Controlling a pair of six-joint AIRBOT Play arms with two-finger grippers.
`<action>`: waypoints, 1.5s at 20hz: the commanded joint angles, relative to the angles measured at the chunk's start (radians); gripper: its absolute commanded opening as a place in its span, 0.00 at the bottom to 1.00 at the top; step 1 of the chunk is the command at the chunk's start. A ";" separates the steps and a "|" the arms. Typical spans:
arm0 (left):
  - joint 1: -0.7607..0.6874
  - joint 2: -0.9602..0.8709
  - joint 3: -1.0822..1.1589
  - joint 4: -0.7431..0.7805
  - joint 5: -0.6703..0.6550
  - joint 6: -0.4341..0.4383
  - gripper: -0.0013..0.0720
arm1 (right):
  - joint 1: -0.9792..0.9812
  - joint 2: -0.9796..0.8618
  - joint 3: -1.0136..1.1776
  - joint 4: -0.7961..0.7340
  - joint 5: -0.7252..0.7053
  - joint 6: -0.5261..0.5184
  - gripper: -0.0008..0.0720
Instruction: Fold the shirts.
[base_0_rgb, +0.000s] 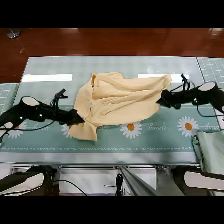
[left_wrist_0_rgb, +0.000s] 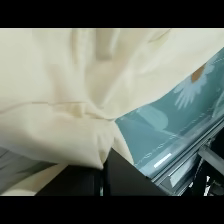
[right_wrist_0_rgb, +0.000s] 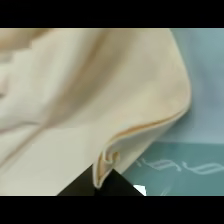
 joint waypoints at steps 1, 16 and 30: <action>0.031 0.069 0.204 -0.117 -0.025 0.006 0.05 | 0.016 0.065 0.269 -0.004 0.097 0.042 0.04; 0.133 0.591 1.149 0.182 0.227 -0.169 0.05 | 0.015 0.624 1.221 -0.418 0.290 0.200 0.05; 0.139 0.757 0.767 0.391 0.033 -0.376 0.05 | 0.015 0.777 0.869 -0.435 0.555 0.224 0.05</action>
